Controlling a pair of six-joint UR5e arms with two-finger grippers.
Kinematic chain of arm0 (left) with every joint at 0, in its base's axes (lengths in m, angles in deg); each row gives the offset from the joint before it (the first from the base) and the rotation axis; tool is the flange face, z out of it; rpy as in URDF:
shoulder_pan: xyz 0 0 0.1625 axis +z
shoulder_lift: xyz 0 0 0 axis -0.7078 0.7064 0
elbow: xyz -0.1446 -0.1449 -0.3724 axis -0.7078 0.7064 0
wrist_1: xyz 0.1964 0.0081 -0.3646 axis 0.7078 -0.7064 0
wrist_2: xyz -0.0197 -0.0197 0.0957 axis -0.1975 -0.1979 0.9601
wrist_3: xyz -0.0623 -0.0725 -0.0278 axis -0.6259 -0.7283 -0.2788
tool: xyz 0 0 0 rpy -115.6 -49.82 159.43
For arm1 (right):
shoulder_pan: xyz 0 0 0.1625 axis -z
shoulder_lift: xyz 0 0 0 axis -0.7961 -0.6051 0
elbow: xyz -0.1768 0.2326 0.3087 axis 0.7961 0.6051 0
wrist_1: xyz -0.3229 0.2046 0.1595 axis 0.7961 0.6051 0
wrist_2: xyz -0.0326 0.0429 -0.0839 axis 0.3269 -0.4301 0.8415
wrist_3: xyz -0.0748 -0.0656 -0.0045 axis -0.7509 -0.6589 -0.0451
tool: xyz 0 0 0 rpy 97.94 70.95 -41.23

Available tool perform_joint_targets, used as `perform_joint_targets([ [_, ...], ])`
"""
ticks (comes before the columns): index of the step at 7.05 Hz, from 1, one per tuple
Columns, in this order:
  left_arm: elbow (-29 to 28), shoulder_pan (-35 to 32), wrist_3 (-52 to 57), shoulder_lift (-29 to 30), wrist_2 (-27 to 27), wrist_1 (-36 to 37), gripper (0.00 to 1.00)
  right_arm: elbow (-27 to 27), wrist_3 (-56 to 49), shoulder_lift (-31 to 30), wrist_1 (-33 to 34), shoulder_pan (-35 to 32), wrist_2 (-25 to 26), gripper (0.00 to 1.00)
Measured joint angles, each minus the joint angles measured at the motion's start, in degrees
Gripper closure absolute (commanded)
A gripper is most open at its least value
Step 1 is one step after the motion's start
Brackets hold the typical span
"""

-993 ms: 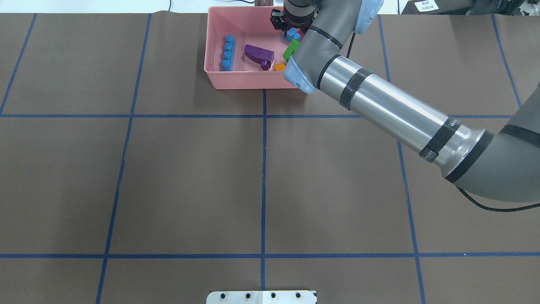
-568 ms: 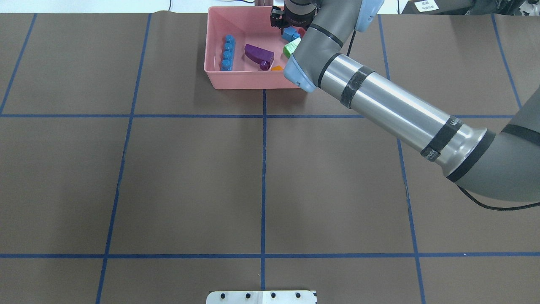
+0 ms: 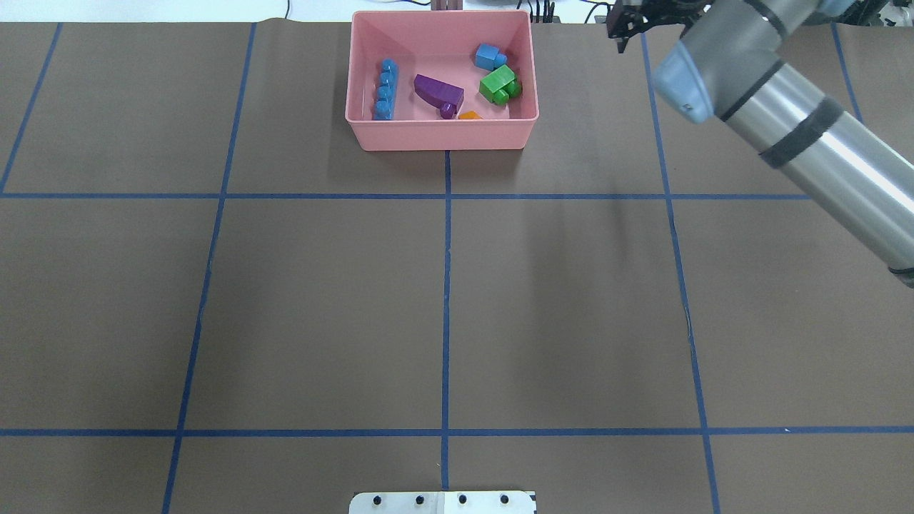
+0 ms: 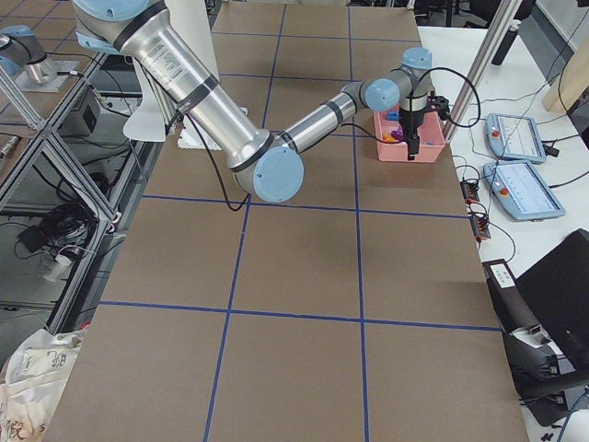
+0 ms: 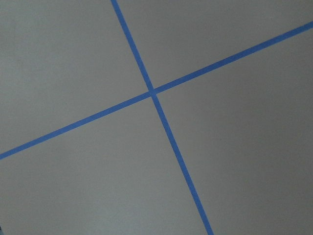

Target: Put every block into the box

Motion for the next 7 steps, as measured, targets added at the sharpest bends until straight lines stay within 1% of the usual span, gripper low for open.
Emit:
perform_joint_targets([
  [1, 0.8, -1.4, 0.2, -2.9, -3.0, -1.8, 0.0, -2.4, -7.2, -4.8, 0.1, -4.2, -3.3, 0.0],
  [2, 1.5, -1.9, 0.0, -6.3, -5.3, -5.6, 0.0, -4.0, -14.4, -9.5, 0.1, -9.1, -7.2, 0.0],
  [3, 1.7, -2.1, -0.8, -8.4, -6.4, -9.0, 0.0, -5.2, -21.8, -14.5, 0.1, -14.1, -11.1, 0.0],
  [4, 1.8, -2.1, -2.1, -9.3, -6.7, -10.6, 0.0, -6.7, -28.2, -19.9, 0.2, -18.8, -13.8, 0.0],
  [5, 1.9, -2.1, -2.9, -9.5, -6.8, -11.1, 0.0, -8.6, -31.5, -23.6, 1.7, -21.9, -14.7, 0.0],
  [7, 1.9, -2.1, -3.3, -9.6, -6.9, -11.4, 0.0, -11.7, -33.2, -27.7, 6.1, -24.6, -13.5, 0.0],
])
